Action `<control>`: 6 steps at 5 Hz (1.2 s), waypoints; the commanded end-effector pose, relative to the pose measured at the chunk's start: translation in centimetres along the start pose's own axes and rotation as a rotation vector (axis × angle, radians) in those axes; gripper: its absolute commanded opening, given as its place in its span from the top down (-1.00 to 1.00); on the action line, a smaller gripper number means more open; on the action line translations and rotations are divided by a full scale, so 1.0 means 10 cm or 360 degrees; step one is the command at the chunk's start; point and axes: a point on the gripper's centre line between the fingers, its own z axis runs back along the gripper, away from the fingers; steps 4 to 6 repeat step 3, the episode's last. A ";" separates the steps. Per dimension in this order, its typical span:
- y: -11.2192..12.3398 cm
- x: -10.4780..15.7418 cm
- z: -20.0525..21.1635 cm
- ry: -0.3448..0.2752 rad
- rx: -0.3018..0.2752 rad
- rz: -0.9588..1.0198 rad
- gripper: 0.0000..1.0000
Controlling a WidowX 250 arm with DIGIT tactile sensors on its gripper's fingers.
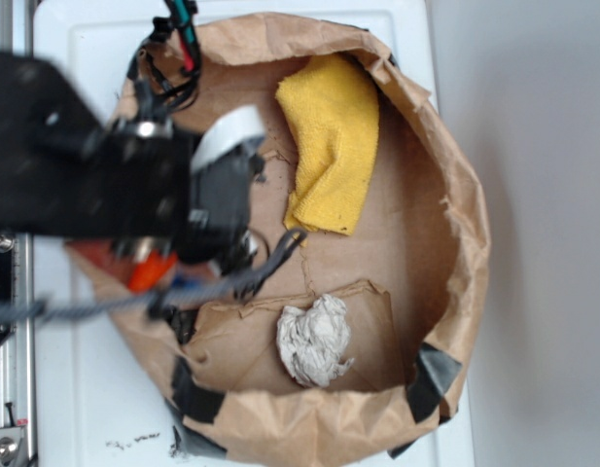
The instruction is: Grab the carrot.
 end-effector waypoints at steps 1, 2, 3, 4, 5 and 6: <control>-0.32 0.48 0.65 0.0076 -0.0051 0.0047 1.00; -0.40 0.49 0.66 -0.0002 -0.0034 0.0066 1.00; -0.36 0.53 0.68 0.0021 -0.0069 0.0066 1.00; -0.36 0.53 0.68 0.0021 -0.0069 0.0066 1.00; -0.36 0.53 0.68 0.0021 -0.0069 0.0066 1.00; -0.36 0.53 0.68 0.0021 -0.0069 0.0066 1.00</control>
